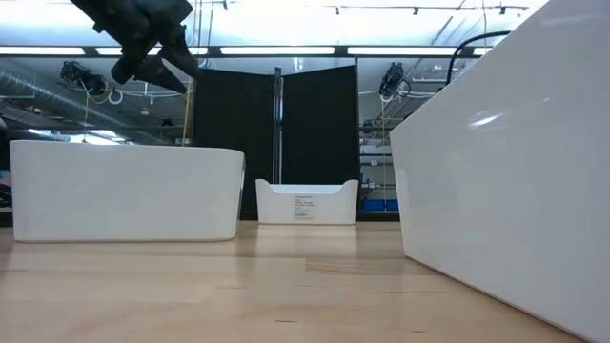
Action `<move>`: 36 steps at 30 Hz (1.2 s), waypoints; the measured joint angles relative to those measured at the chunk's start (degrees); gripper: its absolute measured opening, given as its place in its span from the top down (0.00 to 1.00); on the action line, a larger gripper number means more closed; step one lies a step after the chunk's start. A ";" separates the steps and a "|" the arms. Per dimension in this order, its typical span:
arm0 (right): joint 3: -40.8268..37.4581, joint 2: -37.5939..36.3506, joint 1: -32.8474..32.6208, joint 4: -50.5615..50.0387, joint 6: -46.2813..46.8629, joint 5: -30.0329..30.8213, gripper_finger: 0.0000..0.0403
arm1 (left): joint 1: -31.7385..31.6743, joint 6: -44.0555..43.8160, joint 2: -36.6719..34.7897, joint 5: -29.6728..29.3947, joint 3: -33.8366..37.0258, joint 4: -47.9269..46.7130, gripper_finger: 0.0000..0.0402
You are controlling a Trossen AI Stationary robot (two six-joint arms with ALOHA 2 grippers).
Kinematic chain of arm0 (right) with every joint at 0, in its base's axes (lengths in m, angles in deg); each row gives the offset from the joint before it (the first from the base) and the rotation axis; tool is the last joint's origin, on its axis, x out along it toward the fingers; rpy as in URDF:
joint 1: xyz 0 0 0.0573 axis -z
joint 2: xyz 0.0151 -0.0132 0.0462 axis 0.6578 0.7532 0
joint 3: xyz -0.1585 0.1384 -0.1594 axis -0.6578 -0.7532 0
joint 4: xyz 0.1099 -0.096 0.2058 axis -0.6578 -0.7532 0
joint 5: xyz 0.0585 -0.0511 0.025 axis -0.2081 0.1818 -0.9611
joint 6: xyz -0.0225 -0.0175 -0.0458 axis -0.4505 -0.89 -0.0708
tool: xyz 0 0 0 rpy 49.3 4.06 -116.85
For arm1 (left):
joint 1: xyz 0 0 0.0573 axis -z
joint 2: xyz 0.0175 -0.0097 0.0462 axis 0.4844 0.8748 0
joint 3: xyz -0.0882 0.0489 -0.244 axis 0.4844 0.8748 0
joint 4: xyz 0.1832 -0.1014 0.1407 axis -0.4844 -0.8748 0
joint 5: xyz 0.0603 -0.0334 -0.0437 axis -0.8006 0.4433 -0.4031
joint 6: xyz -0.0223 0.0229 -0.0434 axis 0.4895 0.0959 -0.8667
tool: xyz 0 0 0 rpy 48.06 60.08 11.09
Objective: Sort blocks
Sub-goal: Put the top yellow green block into the bottom white bin
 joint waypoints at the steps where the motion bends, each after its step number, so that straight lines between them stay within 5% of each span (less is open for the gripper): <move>1: -0.08 0.62 0.00 0.23 0.22 -0.01 0.39 | -0.17 0.12 -0.02 0.04 0.00 -0.04 0.37; 9: -1.03 -0.97 -0.22 0.92 0.91 -1.01 0.72 | -0.58 0.69 -0.02 0.08 0.00 -0.20 0.37; 20: -1.45 -10.98 -3.53 -0.06 0.75 -5.42 0.72 | -0.58 0.29 -0.02 1.11 0.00 -0.39 0.37; 28: -1.35 -21.64 -24.07 9.10 -1.19 -16.08 0.72 | -4.53 -0.38 0.00 1.41 -0.04 -1.81 0.37; 36: -1.26 -21.24 -49.83 20.99 6.17 -16.13 0.72 | -10.70 1.97 0.00 9.10 -0.04 -4.02 0.37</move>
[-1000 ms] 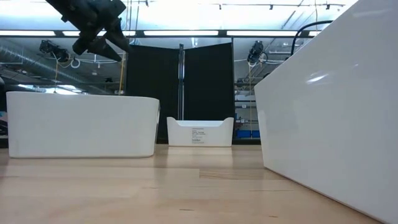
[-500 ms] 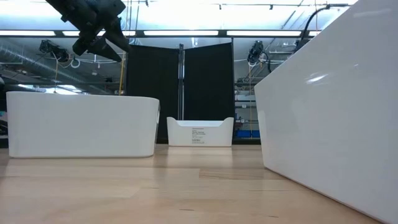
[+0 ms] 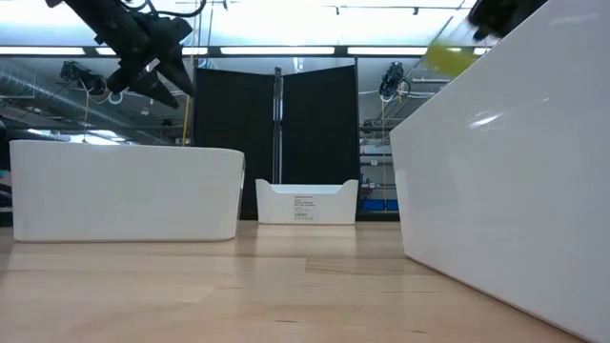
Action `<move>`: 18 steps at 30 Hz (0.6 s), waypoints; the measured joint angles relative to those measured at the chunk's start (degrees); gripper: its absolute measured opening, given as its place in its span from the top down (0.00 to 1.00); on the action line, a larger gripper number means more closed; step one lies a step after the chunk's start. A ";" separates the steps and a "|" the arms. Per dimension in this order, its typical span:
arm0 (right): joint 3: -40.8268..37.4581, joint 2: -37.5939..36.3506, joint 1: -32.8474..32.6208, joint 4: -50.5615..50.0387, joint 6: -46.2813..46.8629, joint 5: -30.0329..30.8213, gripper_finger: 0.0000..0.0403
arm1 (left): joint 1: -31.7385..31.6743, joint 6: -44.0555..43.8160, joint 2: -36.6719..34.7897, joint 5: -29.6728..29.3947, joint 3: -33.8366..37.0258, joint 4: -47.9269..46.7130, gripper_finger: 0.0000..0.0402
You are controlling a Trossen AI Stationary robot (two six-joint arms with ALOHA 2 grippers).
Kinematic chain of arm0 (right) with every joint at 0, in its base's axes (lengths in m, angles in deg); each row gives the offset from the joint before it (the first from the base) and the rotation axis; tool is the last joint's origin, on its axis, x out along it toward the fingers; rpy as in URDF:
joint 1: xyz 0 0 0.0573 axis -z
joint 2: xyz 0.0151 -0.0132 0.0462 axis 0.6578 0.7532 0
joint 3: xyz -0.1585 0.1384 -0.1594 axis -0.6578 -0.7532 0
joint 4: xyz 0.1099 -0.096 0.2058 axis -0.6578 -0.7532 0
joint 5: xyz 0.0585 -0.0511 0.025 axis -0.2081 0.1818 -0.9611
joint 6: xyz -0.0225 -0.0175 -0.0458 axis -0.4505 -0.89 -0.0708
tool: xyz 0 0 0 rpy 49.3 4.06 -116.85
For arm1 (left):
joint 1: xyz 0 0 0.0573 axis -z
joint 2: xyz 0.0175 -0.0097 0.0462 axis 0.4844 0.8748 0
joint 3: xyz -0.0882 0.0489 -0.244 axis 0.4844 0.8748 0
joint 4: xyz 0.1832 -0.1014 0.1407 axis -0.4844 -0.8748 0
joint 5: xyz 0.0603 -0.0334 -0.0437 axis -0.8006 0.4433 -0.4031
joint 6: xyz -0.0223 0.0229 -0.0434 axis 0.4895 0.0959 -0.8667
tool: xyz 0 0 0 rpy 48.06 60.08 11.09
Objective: Sort blocks
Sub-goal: Put the top yellow green block into the bottom white bin
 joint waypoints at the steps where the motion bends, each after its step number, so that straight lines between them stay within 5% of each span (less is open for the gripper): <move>1: 0.00 0.64 -2.39 1.04 1.77 0.78 0.72 | -0.38 0.57 0.00 0.97 0.00 -0.31 0.37; 12: 6.80 16.08 -16.17 2.38 17.59 5.65 0.72 | -0.94 3.05 0.00 7.07 0.00 -1.84 0.37; 18: 10.23 24.18 -17.14 1.52 19.22 4.77 0.43 | -0.03 6.75 0.00 18.25 0.00 1.50 0.37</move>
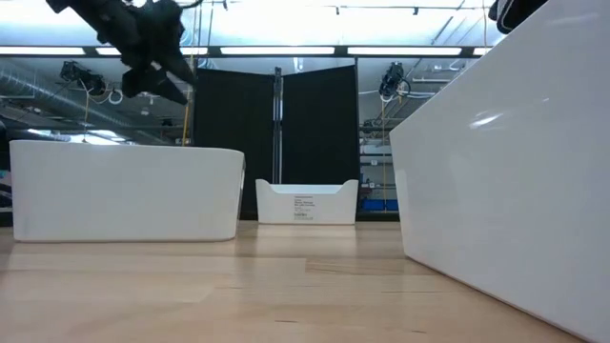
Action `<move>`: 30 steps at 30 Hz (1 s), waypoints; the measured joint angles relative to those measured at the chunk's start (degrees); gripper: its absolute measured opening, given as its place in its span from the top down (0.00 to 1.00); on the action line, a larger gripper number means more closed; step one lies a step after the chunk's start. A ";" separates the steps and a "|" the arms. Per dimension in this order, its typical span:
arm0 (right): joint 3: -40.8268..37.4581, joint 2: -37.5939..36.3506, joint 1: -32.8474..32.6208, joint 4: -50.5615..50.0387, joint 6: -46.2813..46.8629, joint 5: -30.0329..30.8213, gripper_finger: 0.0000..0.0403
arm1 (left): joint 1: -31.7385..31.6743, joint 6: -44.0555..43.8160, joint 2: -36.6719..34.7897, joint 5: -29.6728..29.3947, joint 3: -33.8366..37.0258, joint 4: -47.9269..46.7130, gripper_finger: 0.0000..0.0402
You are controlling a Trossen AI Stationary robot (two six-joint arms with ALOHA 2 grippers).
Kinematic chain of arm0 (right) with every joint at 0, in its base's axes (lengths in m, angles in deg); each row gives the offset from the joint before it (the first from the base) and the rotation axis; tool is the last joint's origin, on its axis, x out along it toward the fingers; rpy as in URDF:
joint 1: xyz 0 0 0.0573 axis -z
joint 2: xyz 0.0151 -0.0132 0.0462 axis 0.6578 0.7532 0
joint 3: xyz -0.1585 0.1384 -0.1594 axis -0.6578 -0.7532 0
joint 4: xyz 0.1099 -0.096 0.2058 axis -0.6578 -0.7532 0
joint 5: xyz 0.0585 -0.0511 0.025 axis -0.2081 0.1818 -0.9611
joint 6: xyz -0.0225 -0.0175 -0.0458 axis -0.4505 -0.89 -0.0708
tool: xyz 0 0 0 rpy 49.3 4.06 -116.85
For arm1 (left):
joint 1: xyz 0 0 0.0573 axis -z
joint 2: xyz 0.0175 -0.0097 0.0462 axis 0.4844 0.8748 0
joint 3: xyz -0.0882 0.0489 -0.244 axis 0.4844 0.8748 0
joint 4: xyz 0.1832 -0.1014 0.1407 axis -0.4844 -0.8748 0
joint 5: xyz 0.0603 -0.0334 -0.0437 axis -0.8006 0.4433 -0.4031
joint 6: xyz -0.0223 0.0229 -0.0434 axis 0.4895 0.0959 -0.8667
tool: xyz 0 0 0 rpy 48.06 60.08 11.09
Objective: Sort blocks
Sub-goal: Put the top yellow green block into the bottom white bin, then put the left light brown block into the top white bin
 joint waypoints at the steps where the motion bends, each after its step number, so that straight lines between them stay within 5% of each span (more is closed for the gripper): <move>1: 0.45 0.53 0.00 0.13 -0.05 -0.36 0.38 | 0.80 0.19 0.00 1.96 0.00 0.89 0.37; 7: 2.19 -0.33 -0.35 0.82 -2.85 0.55 0.32 | 11.66 0.32 0.04 5.61 -1.62 3.45 0.37; 17: 3.41 -10.38 -0.89 -0.69 -18.36 13.72 0.36 | 42.40 -0.81 3.51 -0.35 -8.26 -0.13 0.37; 23: 3.41 -16.55 0.89 -4.63 -22.17 17.52 0.35 | 55.90 -7.59 16.03 -2.70 -8.26 -4.37 0.37; 30: 3.40 -19.08 2.56 -6.14 -22.14 17.54 0.36 | 61.79 -12.02 33.64 5.57 -13.22 -9.04 0.37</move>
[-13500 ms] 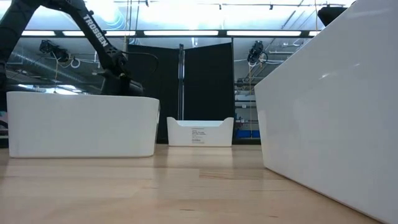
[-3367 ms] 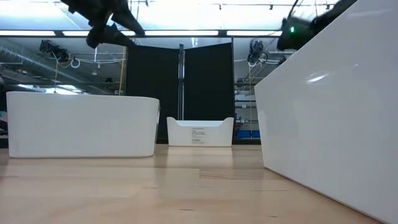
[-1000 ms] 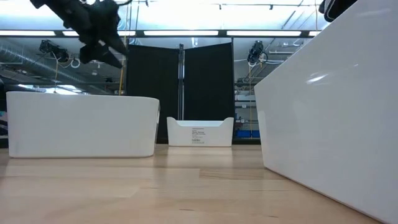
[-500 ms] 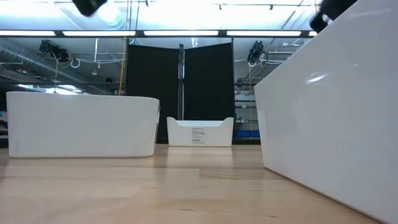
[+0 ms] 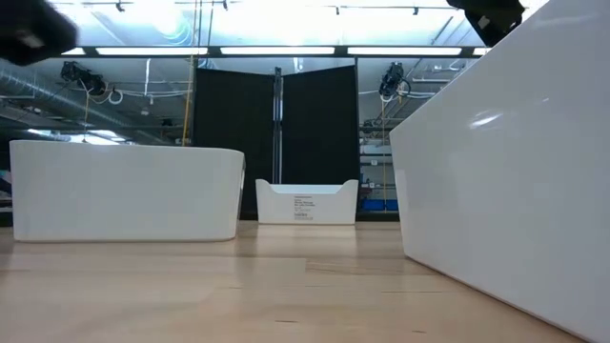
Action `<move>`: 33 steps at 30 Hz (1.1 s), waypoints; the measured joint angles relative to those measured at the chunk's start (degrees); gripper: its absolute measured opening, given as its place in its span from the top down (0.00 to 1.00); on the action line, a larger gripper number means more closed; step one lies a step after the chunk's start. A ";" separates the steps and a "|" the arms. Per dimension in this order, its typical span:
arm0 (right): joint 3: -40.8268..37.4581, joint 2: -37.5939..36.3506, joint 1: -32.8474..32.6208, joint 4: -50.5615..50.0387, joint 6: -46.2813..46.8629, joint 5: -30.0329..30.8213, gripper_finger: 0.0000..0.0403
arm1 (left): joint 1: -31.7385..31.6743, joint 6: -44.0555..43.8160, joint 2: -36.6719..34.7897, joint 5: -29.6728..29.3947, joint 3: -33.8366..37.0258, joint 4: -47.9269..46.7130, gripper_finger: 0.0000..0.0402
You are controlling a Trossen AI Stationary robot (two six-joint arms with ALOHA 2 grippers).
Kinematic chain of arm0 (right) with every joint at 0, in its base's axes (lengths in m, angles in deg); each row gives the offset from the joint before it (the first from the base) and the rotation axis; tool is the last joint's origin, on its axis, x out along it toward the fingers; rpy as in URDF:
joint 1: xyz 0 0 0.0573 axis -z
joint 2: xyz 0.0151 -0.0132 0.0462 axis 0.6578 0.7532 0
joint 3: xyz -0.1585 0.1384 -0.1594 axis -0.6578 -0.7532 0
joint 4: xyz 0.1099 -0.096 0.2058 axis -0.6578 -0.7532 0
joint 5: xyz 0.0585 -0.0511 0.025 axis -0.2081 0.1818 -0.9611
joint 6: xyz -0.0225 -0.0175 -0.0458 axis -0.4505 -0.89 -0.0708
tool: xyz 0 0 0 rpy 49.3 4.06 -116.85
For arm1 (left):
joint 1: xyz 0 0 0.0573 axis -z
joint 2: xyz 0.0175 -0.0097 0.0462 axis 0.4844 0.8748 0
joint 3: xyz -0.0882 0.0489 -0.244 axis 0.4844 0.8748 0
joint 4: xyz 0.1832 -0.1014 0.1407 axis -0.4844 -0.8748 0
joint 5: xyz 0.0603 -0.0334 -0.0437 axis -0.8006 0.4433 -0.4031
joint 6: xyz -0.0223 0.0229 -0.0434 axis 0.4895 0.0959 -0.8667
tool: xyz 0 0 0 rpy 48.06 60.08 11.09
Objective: Sort blocks
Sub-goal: Put the left light brown block into the top white bin
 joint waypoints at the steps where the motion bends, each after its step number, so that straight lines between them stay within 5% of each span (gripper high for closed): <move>1: -0.01 0.02 -0.02 -0.09 0.08 -0.02 0.36 | 0.57 -0.35 2.24 0.49 -1.91 -1.90 0.37; 8: -0.01 0.79 -0.05 -0.46 1.53 -0.11 0.36 | 4.99 2.32 16.41 -6.75 -15.18 -17.09 0.43; 15: -0.01 0.79 -0.49 -0.38 1.73 -0.17 0.36 | 7.04 5.97 26.13 -10.13 -17.86 -20.88 0.44; 33: -0.01 0.81 -2.64 -0.47 1.57 -0.24 0.37 | 5.87 8.67 27.85 -11.11 -13.99 -15.12 0.44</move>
